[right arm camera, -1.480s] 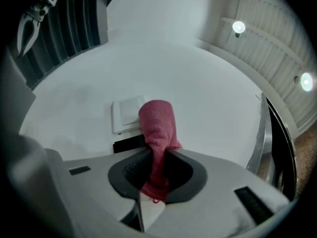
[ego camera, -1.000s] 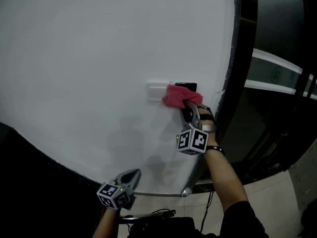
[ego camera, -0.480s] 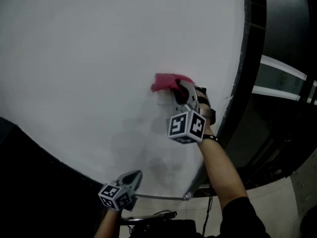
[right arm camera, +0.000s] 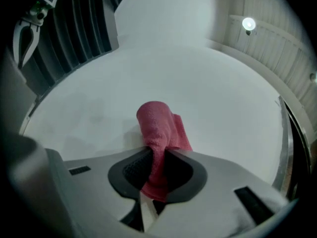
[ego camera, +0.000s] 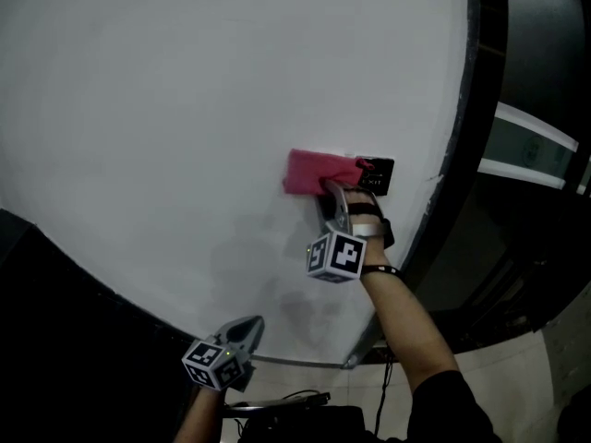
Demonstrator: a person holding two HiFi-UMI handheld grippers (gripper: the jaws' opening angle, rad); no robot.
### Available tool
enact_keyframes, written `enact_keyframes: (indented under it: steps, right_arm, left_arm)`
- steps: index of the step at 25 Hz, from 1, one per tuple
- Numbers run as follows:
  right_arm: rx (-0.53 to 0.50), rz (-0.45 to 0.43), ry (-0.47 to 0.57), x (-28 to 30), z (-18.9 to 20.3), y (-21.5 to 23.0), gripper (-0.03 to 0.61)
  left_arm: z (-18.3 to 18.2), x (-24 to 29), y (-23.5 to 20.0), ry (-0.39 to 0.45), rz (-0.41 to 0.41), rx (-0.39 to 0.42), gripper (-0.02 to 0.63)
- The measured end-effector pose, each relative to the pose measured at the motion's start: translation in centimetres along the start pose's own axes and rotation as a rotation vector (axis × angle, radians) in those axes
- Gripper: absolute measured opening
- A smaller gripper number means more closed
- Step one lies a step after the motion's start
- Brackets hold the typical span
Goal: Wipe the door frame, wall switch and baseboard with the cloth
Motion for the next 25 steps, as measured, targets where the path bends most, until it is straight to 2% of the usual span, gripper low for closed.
enact_keyframes:
  steps: [6,10,13,15,18,22,25]
  right_arm:
    - [0.008,-0.039,-0.009,0.0,0.6,-2.1,0.066]
    - [0.004,-0.111,-0.035,0.2,1.4,-3.7,0.066]
    - [0.075,-0.151,-0.046,-0.5,1.7,-3.5,0.066]
    - [0.145,-0.124,-0.009,-1.6,1.2,-1.7,0.066]
    - [0.15,-0.016,0.053,-2.6,0.5,2.4,0.066]
    - [0.174,0.119,0.077,-2.8,-0.4,7.6,0.066]
    - [0.156,0.122,0.055,-1.7,-0.8,7.8,0.066]
  left_arm:
    - [0.3,0.0,0.1,-0.002,0.014,-0.004,0.003]
    - [0.1,0.2,0.2,-0.012,0.011,0.013,0.003]
    - [0.0,0.2,0.3,-0.011,0.013,0.016,0.003]
    - [0.0,0.0,0.3,-0.01,0.01,0.015,0.003]
    - [-0.2,0.1,0.0,-0.014,0.01,0.02,0.003]
    - [-0.6,0.3,-0.2,-0.008,0.017,0.023,0.003]
    - [-0.7,0.1,-0.4,-0.005,0.017,0.027,0.003]
Point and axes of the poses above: the fingertips, and each gripper's own axes: x forward along the fingers, y to its right, z out of its underside, the point moved 7 cm from there along -x, backward along the fingers, and after that the axes turned 1 degree about -z, right-handed, at the moved point
